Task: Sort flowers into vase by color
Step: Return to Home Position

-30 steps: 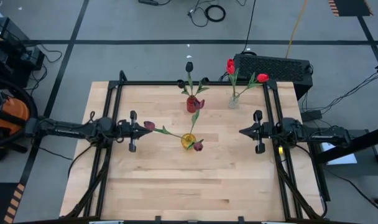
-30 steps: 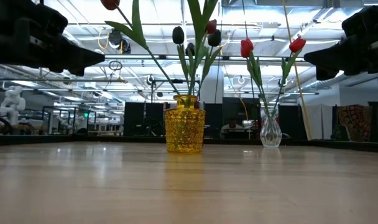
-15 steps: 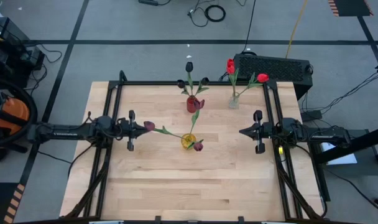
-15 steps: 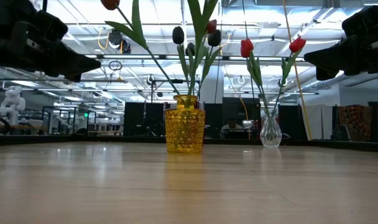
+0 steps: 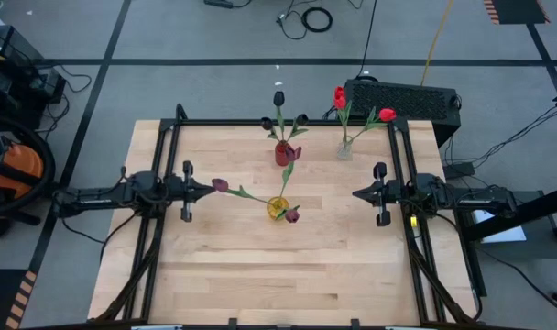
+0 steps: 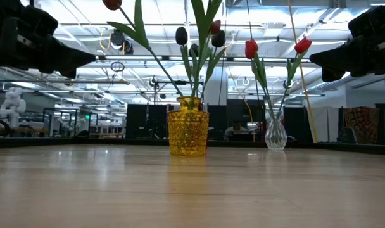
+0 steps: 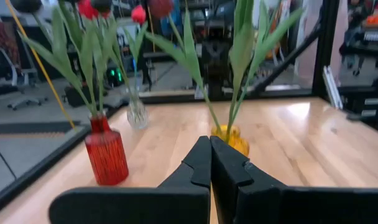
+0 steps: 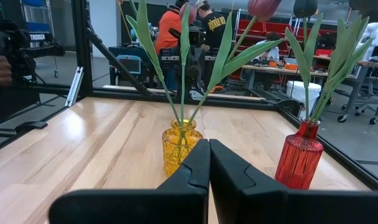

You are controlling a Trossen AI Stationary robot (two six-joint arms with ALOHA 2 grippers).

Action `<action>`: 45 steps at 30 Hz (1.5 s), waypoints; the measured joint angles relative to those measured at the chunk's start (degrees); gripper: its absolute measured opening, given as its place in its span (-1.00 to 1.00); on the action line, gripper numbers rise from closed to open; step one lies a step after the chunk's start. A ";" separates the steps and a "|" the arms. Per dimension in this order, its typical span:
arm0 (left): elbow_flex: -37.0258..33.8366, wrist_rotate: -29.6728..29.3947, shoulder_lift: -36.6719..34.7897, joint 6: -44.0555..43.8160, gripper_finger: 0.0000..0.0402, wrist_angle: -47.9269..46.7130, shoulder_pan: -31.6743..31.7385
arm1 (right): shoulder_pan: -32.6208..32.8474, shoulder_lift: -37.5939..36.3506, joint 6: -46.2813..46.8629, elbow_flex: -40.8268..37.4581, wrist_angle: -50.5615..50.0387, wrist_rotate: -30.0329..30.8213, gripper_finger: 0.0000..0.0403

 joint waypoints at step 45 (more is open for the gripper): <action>0.00 -0.06 -0.90 -1.42 -0.88 -0.11 -6.03 | 0.02 0.02 0.00 -0.04 0.03 0.00 -1.00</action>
